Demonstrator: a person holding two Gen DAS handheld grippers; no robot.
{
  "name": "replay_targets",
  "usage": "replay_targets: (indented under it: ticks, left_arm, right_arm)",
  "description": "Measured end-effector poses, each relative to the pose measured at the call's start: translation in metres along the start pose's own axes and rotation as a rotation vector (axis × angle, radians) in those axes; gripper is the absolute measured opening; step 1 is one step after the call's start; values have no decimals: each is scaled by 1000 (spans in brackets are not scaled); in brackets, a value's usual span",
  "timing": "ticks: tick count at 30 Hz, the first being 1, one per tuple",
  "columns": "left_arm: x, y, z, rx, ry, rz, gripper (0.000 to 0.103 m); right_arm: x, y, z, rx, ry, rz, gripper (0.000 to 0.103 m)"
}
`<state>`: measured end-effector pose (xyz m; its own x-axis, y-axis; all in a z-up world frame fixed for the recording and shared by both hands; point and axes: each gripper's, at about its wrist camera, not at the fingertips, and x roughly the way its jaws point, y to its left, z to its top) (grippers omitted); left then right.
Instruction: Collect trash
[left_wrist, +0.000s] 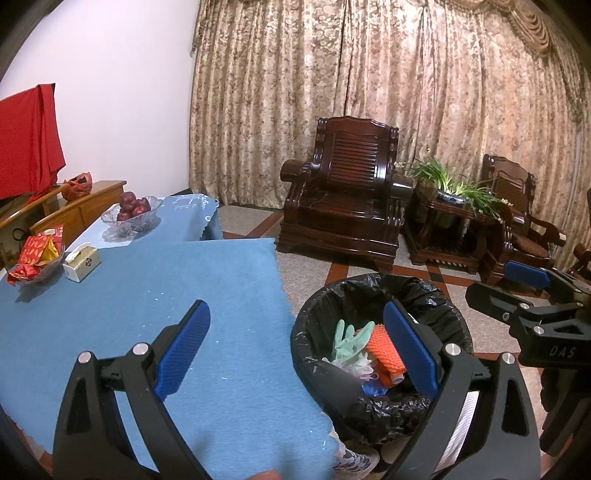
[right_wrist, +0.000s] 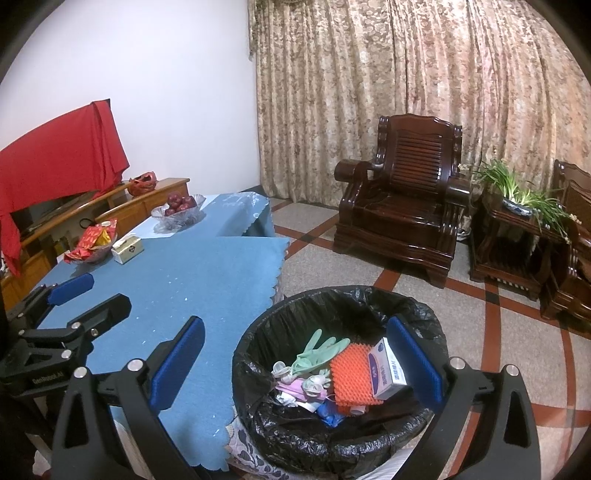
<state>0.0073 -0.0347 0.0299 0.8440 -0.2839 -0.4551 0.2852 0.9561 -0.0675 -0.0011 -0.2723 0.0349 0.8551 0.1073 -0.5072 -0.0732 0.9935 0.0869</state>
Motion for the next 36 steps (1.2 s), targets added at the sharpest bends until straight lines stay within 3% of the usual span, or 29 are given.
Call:
replay_targets:
  ticks: [36]
  left_arm:
    - [-1,11,-4,0,13,3,92]
  right_arm:
    - [1,-1,2,-1,4,0,97]
